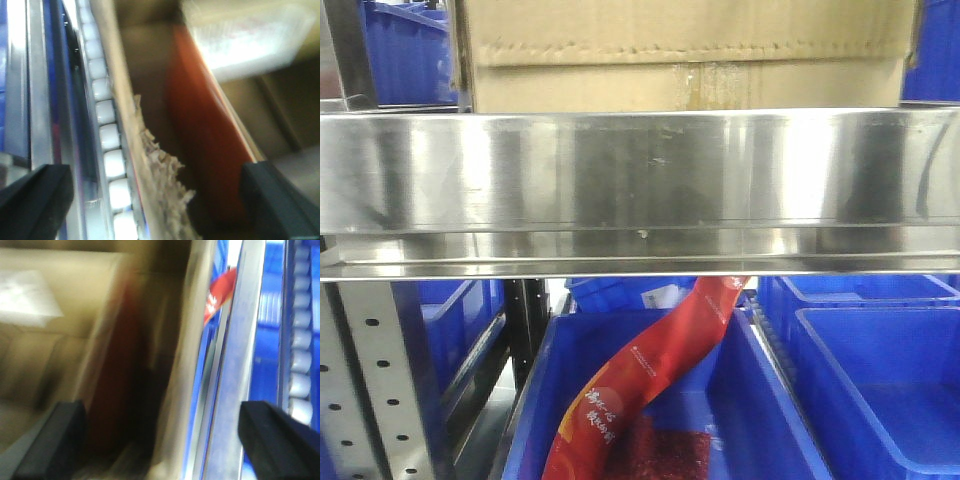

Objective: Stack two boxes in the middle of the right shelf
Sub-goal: 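Lower the held boxes onto the middle shelf rollers, then open both grippers to release the box walls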

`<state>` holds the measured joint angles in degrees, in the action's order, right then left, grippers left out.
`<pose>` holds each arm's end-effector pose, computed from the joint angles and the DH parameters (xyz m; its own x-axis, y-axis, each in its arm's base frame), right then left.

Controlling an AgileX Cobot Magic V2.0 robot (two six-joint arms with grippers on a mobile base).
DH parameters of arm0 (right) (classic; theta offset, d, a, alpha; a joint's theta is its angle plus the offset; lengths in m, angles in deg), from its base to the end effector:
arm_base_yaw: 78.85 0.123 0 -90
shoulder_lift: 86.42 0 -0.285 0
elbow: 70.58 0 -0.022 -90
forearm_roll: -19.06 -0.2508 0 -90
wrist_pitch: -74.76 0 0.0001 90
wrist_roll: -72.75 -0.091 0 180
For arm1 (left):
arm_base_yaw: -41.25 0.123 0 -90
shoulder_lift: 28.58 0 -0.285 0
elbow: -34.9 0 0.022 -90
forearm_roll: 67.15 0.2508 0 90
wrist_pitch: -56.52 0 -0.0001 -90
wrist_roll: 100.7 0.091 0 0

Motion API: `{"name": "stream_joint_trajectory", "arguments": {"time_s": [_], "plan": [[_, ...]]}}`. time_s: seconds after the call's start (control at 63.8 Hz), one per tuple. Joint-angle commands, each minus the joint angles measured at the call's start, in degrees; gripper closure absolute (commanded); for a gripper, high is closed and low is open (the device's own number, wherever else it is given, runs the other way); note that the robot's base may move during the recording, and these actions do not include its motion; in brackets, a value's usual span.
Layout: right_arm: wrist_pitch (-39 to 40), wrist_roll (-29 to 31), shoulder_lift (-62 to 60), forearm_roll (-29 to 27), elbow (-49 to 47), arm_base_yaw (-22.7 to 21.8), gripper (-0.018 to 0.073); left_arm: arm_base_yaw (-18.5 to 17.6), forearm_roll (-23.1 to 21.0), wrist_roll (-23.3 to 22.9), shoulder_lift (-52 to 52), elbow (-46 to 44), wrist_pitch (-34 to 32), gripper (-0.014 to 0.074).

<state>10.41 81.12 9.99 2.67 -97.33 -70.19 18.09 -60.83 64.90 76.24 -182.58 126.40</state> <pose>0.3164 0.0716 0.4539 -0.6686 -0.1209 -0.7338 -0.3424 0.9259 0.1595 0.3323 -0.1319 0.4491 -0.7274 0.0822 -0.6812 0.1766 0.9818 -0.0700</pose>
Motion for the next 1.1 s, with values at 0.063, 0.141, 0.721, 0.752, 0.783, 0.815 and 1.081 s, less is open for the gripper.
{"name": "stream_joint_trajectory", "arguments": {"time_s": [0.063, 0.141, 0.721, 0.752, 0.783, 0.815, 1.081], "plan": [[0.1, 0.1, -5.6, 0.0, -0.6, -0.2, 0.0179, 0.1, -0.5, 0.3, -5.0, -0.2, 0.1, 0.0185], [0.0, 0.1, -8.3, 0.0, -0.5, -0.2, 0.0327, 0.1, -0.3, 0.3, -7.6, -0.2, 0.1, 0.0289], [18.1, 1.7, -34.8, 4.1, 35.9, -0.2, 0.0715, 0.1, 4.5, 0.3, -40.8, 40.0, -24.3, 0.0708], [20.4, 1.8, -36.8, 4.1, 39.3, -0.2, 0.0715, 0.1, 4.5, 0.3, -43.2, 43.6, -27.5, 0.0708], [22.6, 2.3, -38.8, 4.1, 42.6, -0.2, 0.0715, 0.1, 4.5, 0.3, -45.2, 47.2, -30.6, 0.0708], [24.3, 2.5, -40.9, 4.1, 45.1, -0.2, 0.0715, 0.1, 4.5, 0.3, -47.5, 50.1, -33.2, 0.0708], [39.1, 2.8, -55.2, 4.7, 65.8, -0.2, 0.0715, 0.1, 5.1, 0.3, -64.5, 77.0, -58.1, 0.0708]]}}
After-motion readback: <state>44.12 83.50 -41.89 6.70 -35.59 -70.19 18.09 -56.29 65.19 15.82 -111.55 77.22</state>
